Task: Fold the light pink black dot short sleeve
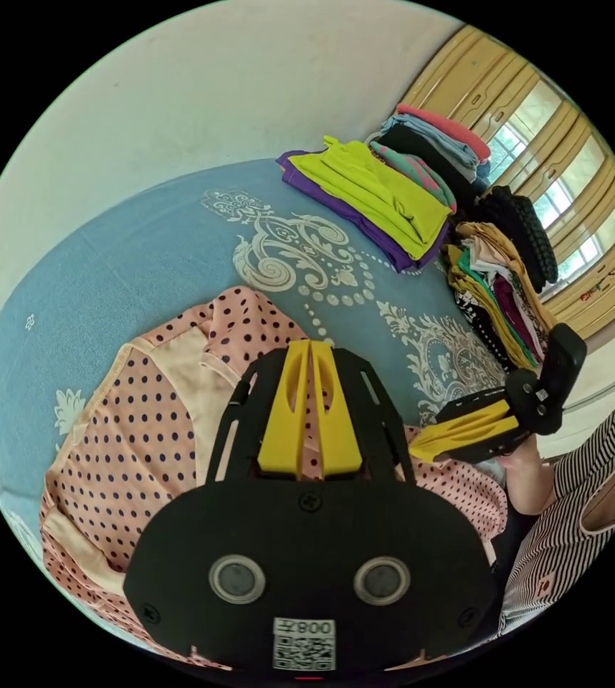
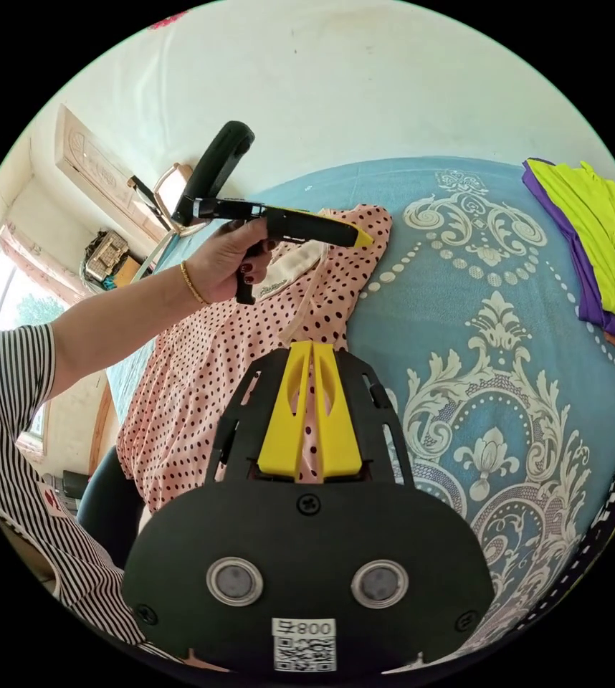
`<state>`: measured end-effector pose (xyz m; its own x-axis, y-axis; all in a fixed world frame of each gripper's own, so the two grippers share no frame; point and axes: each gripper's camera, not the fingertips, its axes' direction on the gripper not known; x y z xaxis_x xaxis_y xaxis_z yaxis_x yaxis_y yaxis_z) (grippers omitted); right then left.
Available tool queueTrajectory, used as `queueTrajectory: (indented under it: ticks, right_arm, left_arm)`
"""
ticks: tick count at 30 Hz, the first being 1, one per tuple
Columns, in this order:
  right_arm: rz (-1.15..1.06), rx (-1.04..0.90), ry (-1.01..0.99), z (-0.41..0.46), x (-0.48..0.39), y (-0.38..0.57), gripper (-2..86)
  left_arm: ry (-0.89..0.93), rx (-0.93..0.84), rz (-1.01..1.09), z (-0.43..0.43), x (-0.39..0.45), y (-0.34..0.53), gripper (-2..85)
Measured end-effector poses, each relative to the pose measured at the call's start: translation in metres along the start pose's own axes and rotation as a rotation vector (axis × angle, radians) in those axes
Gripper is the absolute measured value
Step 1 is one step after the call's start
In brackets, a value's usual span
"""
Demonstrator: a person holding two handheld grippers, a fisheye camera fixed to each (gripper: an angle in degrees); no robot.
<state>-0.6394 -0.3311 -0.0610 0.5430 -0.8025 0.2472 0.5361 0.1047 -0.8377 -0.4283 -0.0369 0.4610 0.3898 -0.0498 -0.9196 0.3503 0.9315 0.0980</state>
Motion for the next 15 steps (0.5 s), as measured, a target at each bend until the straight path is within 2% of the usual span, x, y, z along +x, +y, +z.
queueTrajectory:
  ticks: [4,7,15]
  right_arm:
    - [-0.02,-0.064,0.027,0.008,-0.001,-0.004,0.3]
    - [-0.04,-0.112,0.023,0.014,-0.001,-0.008,0.5]
    - [-0.122,-0.131,-0.021,0.007,-0.012,-0.014,3.8]
  left_arm:
    - [0.044,-0.035,0.073,-0.001,0.03,0.022,0.3]
    - [-0.02,-0.121,0.095,0.017,0.042,0.032,0.3]
    - [-0.076,-0.059,0.096,-0.003,0.053,0.046,0.3]
